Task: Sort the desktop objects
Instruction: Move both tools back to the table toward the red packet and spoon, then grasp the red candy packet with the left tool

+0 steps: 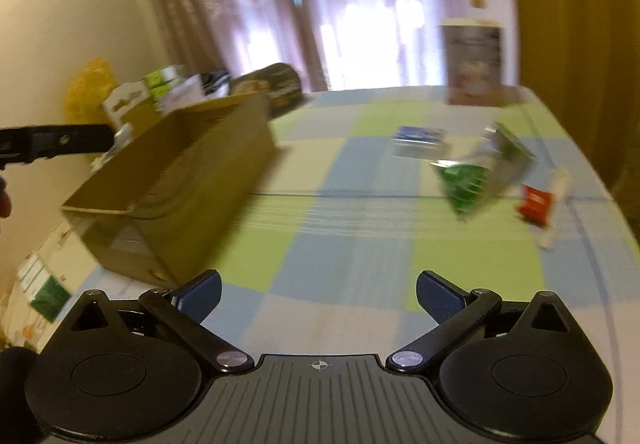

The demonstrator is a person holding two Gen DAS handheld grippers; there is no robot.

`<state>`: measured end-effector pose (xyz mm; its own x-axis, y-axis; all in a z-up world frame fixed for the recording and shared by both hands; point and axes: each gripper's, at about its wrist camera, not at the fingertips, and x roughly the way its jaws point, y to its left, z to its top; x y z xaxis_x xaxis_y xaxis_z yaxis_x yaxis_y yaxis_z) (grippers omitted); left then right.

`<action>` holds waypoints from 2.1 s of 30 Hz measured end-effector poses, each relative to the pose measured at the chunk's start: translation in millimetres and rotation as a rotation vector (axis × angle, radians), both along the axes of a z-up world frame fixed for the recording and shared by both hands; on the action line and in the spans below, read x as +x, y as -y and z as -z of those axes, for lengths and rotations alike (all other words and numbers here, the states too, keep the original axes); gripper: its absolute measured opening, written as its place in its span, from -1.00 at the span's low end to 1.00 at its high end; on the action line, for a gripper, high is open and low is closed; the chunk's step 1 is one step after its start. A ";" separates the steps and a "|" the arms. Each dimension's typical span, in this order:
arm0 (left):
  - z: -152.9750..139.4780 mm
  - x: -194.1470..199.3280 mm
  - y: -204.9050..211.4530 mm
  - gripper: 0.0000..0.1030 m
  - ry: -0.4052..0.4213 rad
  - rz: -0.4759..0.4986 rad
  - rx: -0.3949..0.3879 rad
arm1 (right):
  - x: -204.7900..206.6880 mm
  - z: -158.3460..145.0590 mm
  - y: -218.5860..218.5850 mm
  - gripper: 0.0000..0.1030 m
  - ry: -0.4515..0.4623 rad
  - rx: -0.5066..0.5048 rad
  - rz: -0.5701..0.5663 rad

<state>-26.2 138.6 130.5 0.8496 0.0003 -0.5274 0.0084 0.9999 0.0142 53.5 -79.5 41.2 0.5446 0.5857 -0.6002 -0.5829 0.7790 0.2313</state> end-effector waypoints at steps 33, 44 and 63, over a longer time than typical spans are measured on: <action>79.8 119.9 170.0 0.93 -0.189 0.337 0.081 | 82.2 26.2 148.0 0.78 -0.007 -0.036 0.285; 126.1 189.1 203.4 0.80 -0.214 0.384 0.092 | 162.2 52.8 156.8 0.14 -0.036 -0.040 0.265; 171.0 283.7 250.4 0.07 -0.198 0.452 0.074 | 242.6 76.5 172.7 -0.21 -0.122 0.055 0.326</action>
